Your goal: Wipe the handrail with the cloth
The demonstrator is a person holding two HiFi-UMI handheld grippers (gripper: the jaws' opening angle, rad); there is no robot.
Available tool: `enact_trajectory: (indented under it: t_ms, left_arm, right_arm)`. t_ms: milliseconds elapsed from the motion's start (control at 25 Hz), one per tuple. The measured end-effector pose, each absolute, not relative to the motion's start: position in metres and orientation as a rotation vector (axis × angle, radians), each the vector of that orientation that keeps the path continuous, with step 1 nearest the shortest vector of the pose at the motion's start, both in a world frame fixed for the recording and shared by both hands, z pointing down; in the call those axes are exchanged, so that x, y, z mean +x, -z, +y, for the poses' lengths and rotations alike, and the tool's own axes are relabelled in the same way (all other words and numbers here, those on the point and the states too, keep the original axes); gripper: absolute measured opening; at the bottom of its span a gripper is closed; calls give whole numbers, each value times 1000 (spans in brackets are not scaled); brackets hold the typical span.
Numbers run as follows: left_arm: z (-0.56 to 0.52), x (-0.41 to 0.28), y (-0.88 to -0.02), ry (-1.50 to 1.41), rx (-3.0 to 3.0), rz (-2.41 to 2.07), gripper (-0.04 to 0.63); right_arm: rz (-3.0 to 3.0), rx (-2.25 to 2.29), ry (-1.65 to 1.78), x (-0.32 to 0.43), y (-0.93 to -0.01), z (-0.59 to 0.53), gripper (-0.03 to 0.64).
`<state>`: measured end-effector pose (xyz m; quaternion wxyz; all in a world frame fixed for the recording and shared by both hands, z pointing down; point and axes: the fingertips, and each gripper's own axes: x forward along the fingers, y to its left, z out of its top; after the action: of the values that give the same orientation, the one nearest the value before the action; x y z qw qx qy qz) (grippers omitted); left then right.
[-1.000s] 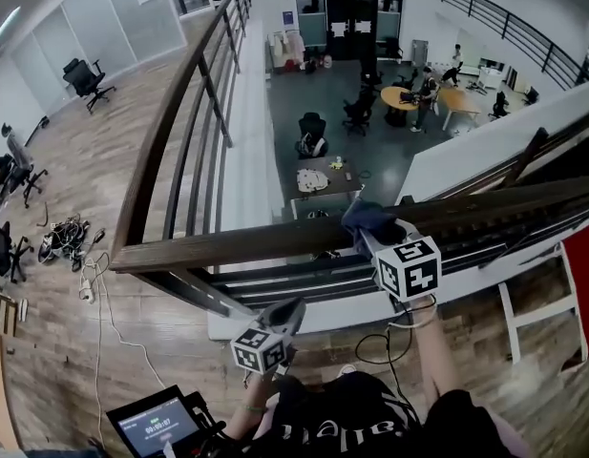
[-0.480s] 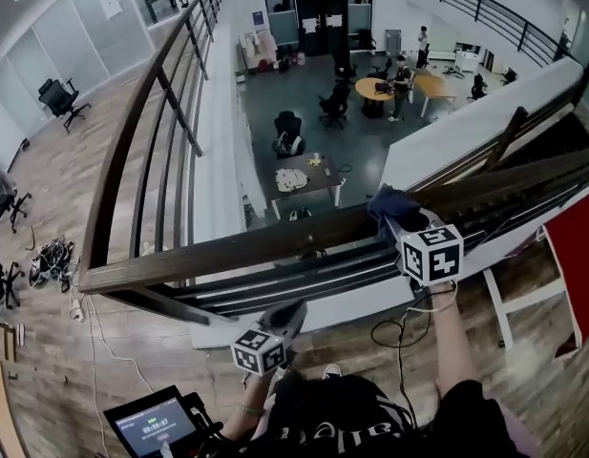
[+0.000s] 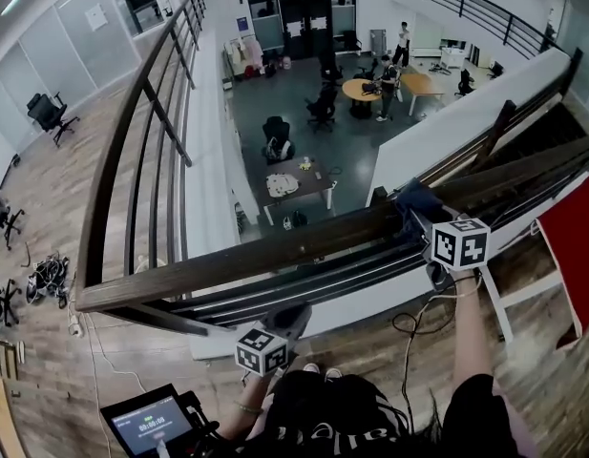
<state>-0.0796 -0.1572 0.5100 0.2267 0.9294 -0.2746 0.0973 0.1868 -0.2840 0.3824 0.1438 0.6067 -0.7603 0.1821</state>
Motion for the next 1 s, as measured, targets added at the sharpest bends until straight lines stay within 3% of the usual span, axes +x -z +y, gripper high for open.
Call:
enact_trajectory:
  t_ms: [280, 560, 1000]
  left_arm:
    - [-169, -62, -510, -313, 2565, -768, 2]
    - [-173, 96, -515, -252, 2529, -909, 2]
    - [-162, 116, -519, -207, 2446, -903, 2]
  right_arm:
    - [-2190, 1756, -498, 223, -381, -285, 110]
    - [-2219, 1757, -470, 401, -394, -281, 109]
    - [-2036, 1840, -410, 495, -376, -312, 109]
